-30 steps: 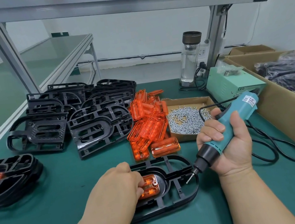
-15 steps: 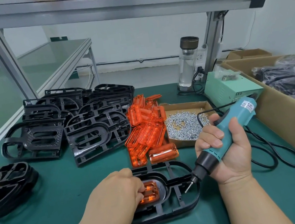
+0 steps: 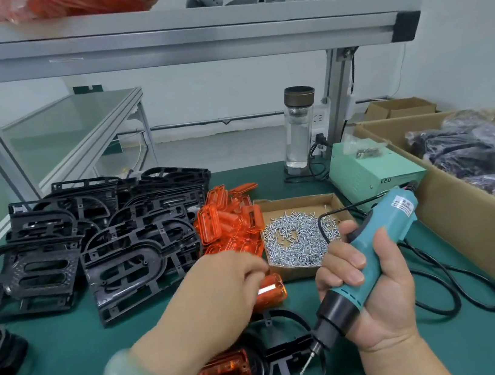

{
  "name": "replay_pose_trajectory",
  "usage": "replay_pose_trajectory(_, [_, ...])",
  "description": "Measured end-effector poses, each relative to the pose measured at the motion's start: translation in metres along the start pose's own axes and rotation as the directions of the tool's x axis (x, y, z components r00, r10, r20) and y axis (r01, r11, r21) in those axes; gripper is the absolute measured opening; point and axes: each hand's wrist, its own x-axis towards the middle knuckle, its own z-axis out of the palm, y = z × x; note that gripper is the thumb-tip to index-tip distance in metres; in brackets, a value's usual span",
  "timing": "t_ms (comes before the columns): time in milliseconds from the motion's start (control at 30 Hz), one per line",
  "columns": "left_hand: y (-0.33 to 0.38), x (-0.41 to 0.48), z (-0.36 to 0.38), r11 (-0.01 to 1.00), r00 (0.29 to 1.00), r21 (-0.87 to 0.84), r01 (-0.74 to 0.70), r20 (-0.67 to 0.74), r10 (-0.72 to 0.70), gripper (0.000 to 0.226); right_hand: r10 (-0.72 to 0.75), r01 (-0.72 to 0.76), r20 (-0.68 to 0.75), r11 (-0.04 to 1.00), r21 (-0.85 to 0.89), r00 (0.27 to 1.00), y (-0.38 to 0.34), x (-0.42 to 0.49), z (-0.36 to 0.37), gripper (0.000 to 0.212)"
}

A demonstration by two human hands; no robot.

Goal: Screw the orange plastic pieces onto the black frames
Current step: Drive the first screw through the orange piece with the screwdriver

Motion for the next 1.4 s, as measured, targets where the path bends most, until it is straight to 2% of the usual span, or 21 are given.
replay_pose_trajectory(100, [0.011, 0.047, 0.018, 0.998, 0.998, 0.002, -0.056, 0.009, 0.056, 0.028, 0.005, -0.005, 0.002, 1.000, 0.008, 1.000, -0.001, 0.000, 0.000, 0.047])
replay_pose_trajectory(233, [0.025, 0.094, 0.044, 0.977, 0.978, 0.158, -0.140, 0.178, 0.111, 0.028, 0.010, -0.010, -0.013, 1.000, 0.022, 1.000, 0.000, 0.000, 0.000, 0.049])
replay_pose_trajectory(333, [0.031, 0.109, 0.056, 0.949, 0.946, 0.274, -0.159, 0.317, 0.067, 0.032, 0.015, -0.013, -0.036, 0.999, 0.038, 0.999, 0.001, 0.000, 0.000, 0.050])
replay_pose_trajectory(500, [0.028, 0.119, 0.067, 0.920, 0.871, 0.344, -0.188, 0.491, -0.006, 0.040, 0.019, -0.017, -0.061, 0.999, 0.027, 0.998, 0.004, 0.000, 0.001, 0.053])
replay_pose_trajectory(600, [0.028, 0.125, 0.067, 0.881, 0.847, 0.416, -0.225, 0.530, -0.033, 0.033, 0.019, -0.018, -0.067, 1.000, 0.011, 0.998, 0.004, 0.001, 0.001, 0.054])
replay_pose_trajectory(767, [0.023, 0.127, 0.067, 0.892, 0.892, 0.421, -0.165, 0.450, -0.047, 0.021, 0.020, -0.020, -0.053, 1.000, 0.008, 0.998, 0.004, 0.000, 0.002, 0.053])
replay_pose_trajectory(867, [0.020, 0.123, 0.067, 0.913, 0.939, 0.389, -0.126, 0.344, -0.017, 0.025, 0.019, -0.019, -0.051, 1.000, 0.009, 0.999, 0.003, 0.000, 0.002, 0.053])
replay_pose_trajectory(1133, [0.022, 0.119, 0.065, 0.955, 0.985, 0.293, -0.047, 0.174, -0.005, 0.023, 0.013, -0.013, -0.064, 1.000, 0.004, 0.998, 0.002, 0.000, 0.003, 0.054])
replay_pose_trajectory(1267, [0.023, 0.118, 0.059, 0.988, 0.996, 0.156, -0.008, 0.094, -0.007, 0.013, 0.019, -0.018, -0.059, 1.000, 0.015, 0.998, 0.003, 0.000, 0.002, 0.053])
replay_pose_trajectory(1400, [0.021, 0.118, 0.056, 0.994, 0.997, -0.077, 0.074, 0.023, -0.072, 0.011, 0.018, -0.016, -0.057, 0.999, 0.037, 0.998, 0.003, 0.000, 0.002, 0.052])
